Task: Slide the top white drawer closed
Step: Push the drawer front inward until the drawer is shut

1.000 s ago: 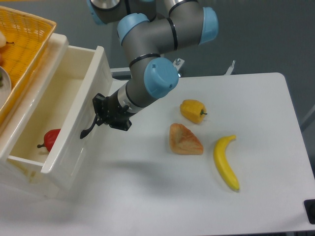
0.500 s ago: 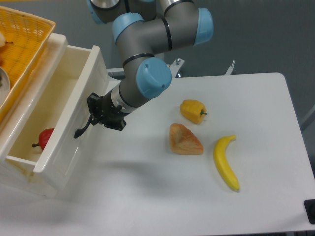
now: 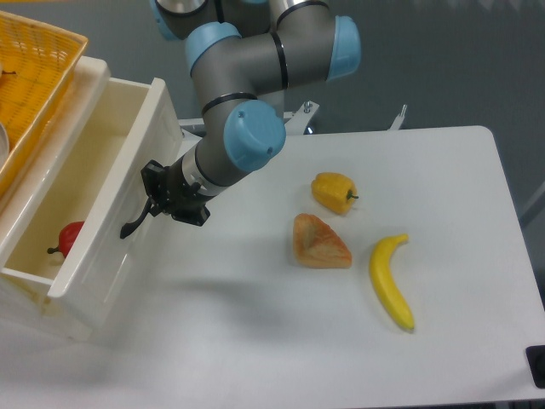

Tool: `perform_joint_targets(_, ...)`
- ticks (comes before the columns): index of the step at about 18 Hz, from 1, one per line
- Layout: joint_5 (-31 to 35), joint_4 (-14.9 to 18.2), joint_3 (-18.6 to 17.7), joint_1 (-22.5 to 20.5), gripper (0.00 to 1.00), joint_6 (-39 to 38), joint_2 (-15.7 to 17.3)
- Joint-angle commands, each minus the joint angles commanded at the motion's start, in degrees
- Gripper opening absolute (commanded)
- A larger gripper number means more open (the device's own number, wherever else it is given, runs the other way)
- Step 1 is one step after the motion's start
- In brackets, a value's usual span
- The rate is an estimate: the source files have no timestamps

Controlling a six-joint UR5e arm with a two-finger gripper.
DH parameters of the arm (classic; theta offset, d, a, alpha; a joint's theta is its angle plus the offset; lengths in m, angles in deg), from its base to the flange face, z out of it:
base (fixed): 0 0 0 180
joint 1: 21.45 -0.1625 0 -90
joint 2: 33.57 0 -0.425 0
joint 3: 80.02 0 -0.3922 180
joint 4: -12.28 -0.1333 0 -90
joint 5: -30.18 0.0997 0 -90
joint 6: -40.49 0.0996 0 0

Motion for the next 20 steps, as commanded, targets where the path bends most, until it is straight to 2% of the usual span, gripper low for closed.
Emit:
perform_joint_targets(7, 0.1, 0.0, -0.1, 0.1, 0.00, 0.0, -0.4)
perform_joint_targets(20, 0.1, -0.2, -0.1, 2.7, 0.00, -1.6, 0.1)
